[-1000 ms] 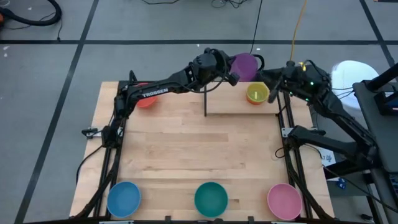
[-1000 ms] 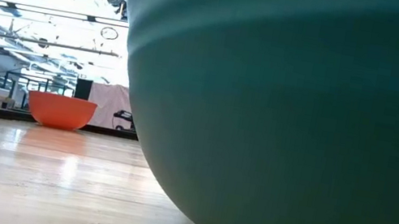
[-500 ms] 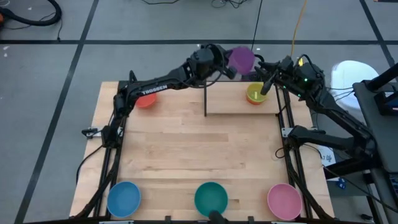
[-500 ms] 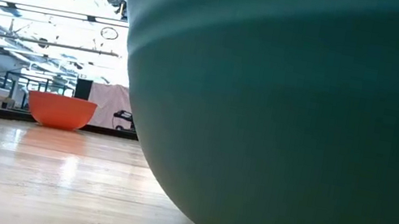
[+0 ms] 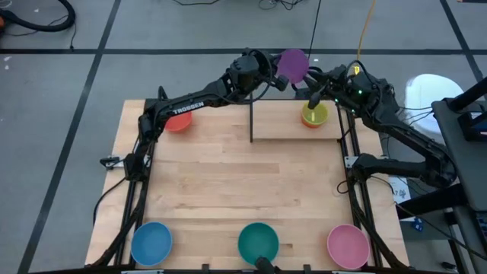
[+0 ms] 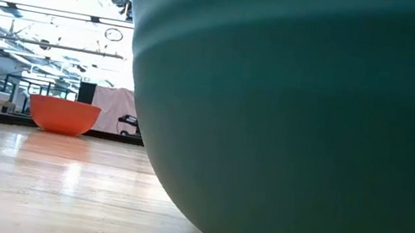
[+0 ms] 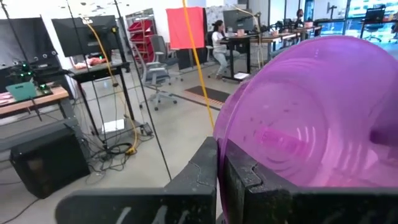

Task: Place and stack bowls onto a shelf
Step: Stack the small purple bowl on top of the small yellow bowl on the shelf

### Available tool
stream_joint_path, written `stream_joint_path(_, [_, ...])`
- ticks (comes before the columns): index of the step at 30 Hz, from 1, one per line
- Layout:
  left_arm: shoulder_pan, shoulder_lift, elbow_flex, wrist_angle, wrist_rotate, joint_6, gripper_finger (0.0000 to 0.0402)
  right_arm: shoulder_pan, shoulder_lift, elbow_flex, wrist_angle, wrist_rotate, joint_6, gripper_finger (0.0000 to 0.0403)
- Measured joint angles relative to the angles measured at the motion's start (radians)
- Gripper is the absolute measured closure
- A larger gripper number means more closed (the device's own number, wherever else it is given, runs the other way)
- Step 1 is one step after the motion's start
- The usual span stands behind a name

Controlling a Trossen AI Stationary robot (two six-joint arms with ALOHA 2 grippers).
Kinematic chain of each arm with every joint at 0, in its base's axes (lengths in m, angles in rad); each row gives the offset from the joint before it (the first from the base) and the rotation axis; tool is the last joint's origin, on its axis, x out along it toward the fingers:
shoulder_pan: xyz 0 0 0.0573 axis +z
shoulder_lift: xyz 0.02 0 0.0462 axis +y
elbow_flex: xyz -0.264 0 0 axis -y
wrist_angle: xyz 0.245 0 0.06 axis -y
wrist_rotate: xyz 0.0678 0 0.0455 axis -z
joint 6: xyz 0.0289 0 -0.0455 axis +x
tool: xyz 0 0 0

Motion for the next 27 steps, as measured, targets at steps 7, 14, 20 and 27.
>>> stream_joint_path(7, [-0.011,0.0,0.0,-0.001,0.007,-0.001,0.04,0.002,0.007,0.0,0.011,0.141,-0.011,0.0284])
stream_joint_path(14, [-0.05,-0.001,0.0,-0.019,-0.001,0.0,0.04,0.0,0.014,0.0,0.051,0.189,-0.012,0.0286])
stream_joint_path(20, [-0.07,-0.001,0.0,-0.054,0.004,0.022,0.0399,0.0,0.03,0.0,0.05,0.228,-0.014,0.0356])
stream_joint_path(27, [-0.072,0.0,0.0,-0.049,0.014,0.004,0.036,-0.001,0.04,0.0,0.046,0.261,-0.048,0.0398])
